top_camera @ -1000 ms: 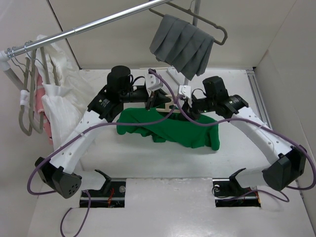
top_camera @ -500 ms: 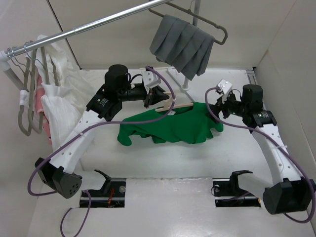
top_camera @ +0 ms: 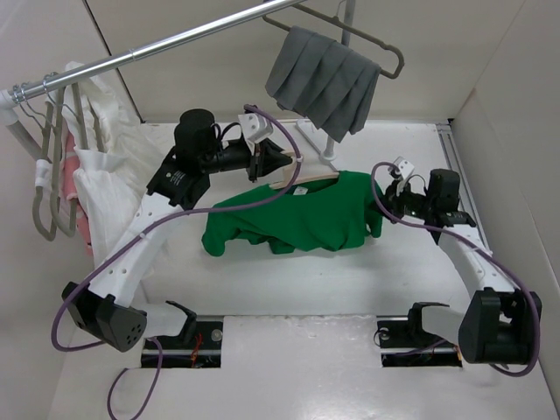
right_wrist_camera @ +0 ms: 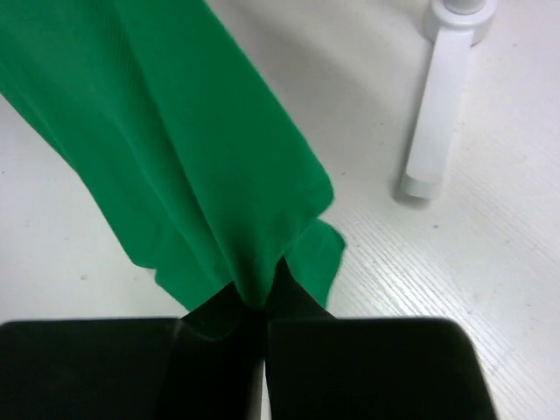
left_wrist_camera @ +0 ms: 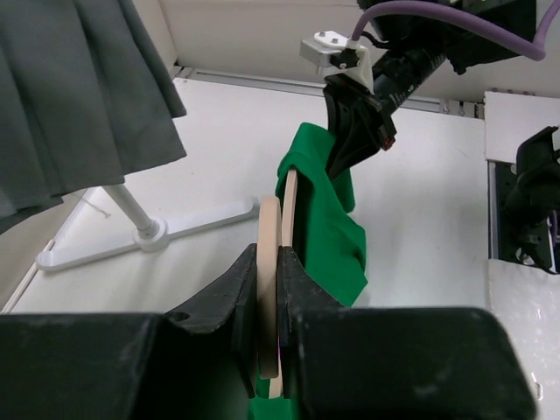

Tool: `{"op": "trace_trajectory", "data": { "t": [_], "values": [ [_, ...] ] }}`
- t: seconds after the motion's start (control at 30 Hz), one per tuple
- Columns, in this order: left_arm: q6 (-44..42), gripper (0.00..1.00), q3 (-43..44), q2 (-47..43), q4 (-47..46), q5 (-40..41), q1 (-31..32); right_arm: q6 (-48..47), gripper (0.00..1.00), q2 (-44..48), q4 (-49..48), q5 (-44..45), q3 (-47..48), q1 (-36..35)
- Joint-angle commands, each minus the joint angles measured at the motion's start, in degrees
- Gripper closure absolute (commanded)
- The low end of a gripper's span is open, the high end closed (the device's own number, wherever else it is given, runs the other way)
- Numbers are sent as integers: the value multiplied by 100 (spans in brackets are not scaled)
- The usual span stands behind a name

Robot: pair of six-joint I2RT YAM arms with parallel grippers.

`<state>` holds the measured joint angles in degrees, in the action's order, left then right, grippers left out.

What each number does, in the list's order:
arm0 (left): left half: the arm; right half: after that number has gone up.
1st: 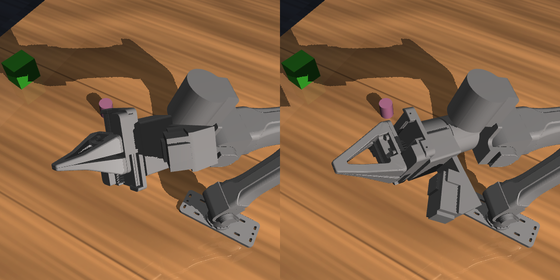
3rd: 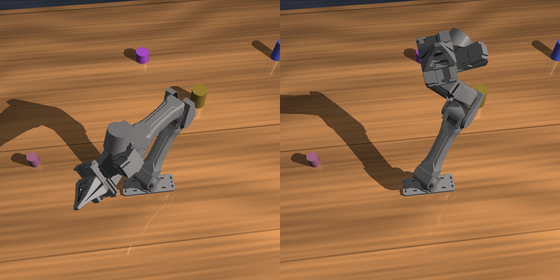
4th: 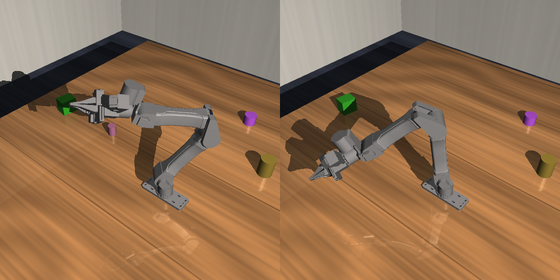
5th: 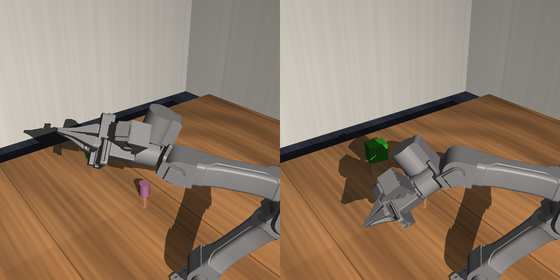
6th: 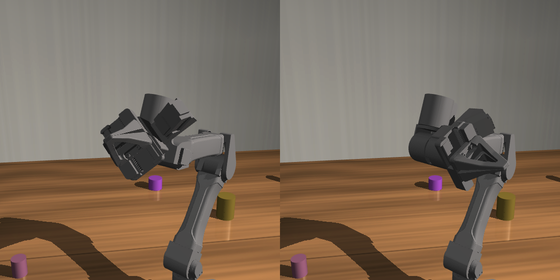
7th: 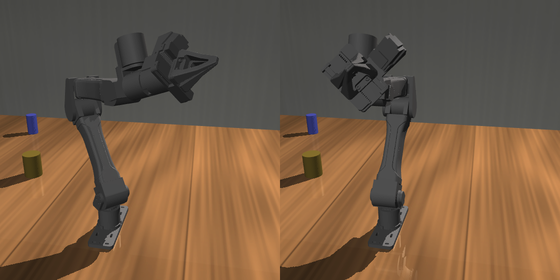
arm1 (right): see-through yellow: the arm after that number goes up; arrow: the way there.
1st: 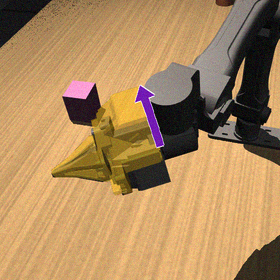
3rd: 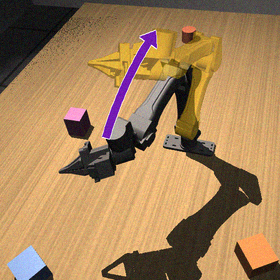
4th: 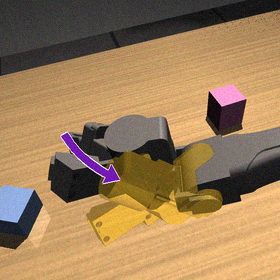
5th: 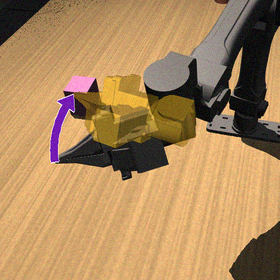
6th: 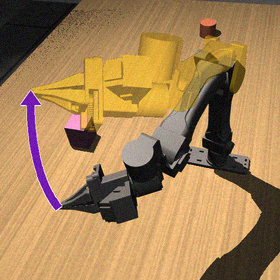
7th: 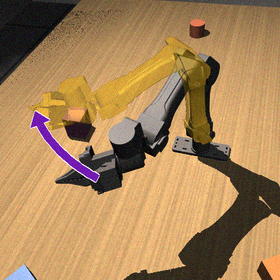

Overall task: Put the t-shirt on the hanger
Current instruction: Place tshirt on hanger, then hang the hanger with tshirt onto the clothesline

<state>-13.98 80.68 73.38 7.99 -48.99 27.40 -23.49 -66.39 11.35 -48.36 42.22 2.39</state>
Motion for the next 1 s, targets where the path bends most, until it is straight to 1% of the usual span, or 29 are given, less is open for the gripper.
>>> {"op": "trace_trajectory", "data": {
  "t": [0.0, 0.03, 0.07, 0.1, 0.13, 0.17, 0.2, 0.23, 0.27, 0.33, 0.37, 0.4, 0.43, 0.47, 0.5, 0.57, 0.6, 0.63, 0.67, 0.7, 0.9, 0.93, 0.97],
  "values": [
    [107, 100, 316, -158, -597, -198, -156, 124, 100, 65, -547, -17, 103, 129],
    [106, 100, 316, -158, -597, -198, -156, 125, 100, 65, -547, 63, 103, 130],
    [36, 100, 316, -210, -536, -198, -217, 125, 96, 117, -547, 124, 103, 130],
    [-95, 100, 316, -211, -457, -198, -217, 125, 76, 118, -468, 212, 103, 130],
    [-201, 100, 316, -211, -404, -198, -217, 125, 46, 118, -363, 213, 163, 130],
    [-332, 100, 316, -211, -264, -198, -217, -23, 1, 178, -266, 213, 234, 130],
    [-490, 100, 316, -263, -158, -251, -217, -207, 0, 179, -74, 213, 347, 130],
    [-840, 100, 316, -263, -44, -303, -217, -400, 0, 249, 380, 213, 497, 130],
    [-1017, 100, 316, -263, 87, -356, -217, -768, 0, 406, 594, 213, 811, 130],
    [-1343, 100, 316, -263, 483, -549, -217, -1139, 0, 635, 1111, 274, 1155, 130],
    [-1527, 100, 316, -263, 615, -663, -217, -1245, 0, 862, 1175, 274, 1470, 17],
    [-1903, 100, 255, -263, 868, -899, -217, -1438, 0, 995, 1176, 153, 1743, -185],
    [-1907, 100, 255, -263, 871, -1076, -217, -1674, 0, 996, 1341, 29, 2042, -491],
    [-1907, 100, 203, -263, 871, -1138, -217, -1677, 0, 996, 1456, -85, 2045, -494],
    [-1907, 100, 202, -263, 871, -1139, -217, -1999, 0, 762, 1631, -208, 2402, -868],
    [-1907, 100, 202, -263, 792, -1209, -217, -2369, 0, 392, 2149, -315, 2816, -1283],
    [-1907, 100, 254, -263, 792, -1209, -217, -2563, 0, 190, 2743, -193, 3018, -1677],
    [-1907, 100, 255, -263, 792, -1270, -217, -2904, 0, -238, 3019, -44, 3395, -1855],
    [-1977, 100, 316, -263, 792, -1271, -217, -3038, 0, -443, 3239, 289, 3546, -2031],
    [-1977, 100, 316, -263, 792, -1271, -217, -3248, 0, -810, 3581, 379, 3791, -2276],
    [-1977, 100, 255, -325, 792, -1271, -217, -3698, 0, -1692, 4260, 397, 4189, -2629],
    [-1977, 100, 255, -377, 792, -1218, -217, -3698, 3, -1754, 4261, 510, 4250, -2630],
    [-1977, 100, 194, -378, 792, -1218, -217, -3698, 8, -1807, 4261, 616, 4251, -2708]
  ]
}}
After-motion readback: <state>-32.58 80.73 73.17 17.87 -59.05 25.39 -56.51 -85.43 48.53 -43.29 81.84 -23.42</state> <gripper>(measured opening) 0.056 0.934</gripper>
